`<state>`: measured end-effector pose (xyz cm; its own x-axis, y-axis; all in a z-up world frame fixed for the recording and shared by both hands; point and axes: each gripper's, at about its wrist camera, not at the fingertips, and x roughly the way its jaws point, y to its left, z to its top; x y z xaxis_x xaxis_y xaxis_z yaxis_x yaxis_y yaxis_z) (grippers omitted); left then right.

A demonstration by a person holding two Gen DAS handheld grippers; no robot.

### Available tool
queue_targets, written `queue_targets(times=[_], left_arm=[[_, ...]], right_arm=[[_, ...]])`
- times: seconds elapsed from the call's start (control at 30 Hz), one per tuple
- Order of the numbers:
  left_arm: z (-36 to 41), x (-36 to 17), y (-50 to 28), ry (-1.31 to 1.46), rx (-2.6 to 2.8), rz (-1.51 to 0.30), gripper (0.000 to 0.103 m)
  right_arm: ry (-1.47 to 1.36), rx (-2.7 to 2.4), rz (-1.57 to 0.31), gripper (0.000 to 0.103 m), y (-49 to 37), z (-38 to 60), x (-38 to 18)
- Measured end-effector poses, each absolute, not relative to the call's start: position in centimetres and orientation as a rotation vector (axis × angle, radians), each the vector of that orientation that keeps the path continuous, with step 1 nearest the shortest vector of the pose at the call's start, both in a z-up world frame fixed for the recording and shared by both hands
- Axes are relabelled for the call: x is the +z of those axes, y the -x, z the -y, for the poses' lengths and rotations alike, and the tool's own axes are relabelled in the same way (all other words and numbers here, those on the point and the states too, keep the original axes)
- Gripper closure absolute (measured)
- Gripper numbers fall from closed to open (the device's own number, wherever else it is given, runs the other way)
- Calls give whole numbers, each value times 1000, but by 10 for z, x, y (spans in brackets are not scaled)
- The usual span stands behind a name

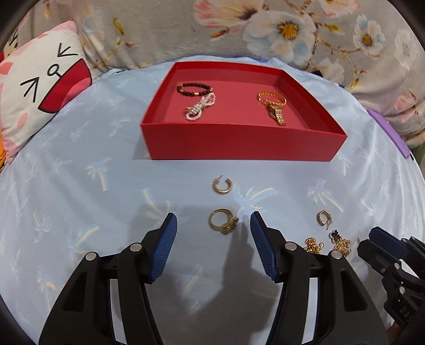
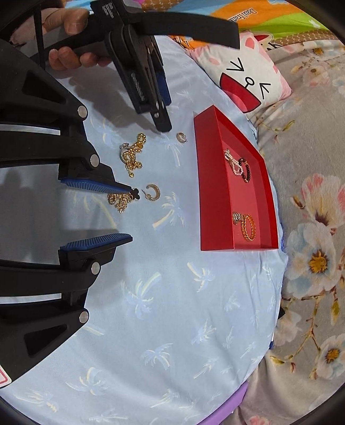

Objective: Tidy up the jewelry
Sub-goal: 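Grasp a gold ring with the left tool while the right tool grasps a gold chain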

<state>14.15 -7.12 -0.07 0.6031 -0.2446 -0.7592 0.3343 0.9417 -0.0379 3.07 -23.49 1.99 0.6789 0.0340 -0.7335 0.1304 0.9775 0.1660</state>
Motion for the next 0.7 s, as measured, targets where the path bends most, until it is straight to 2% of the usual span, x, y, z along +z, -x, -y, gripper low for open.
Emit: queue_targets(times=[0.07, 0.2, 0.7], left_arm=[[76, -4, -143, -130, -318, -861, 55], [77, -4, -144, -143, -301, -843, 81], [40, -2, -140, -29, -286, -834, 82]], right_arm=[[-215, -48, -827, 73, -31, 235, 19], [-207, -30, -834, 73, -32, 232, 17], [-168, -19, -867, 74, -43, 220, 9]])
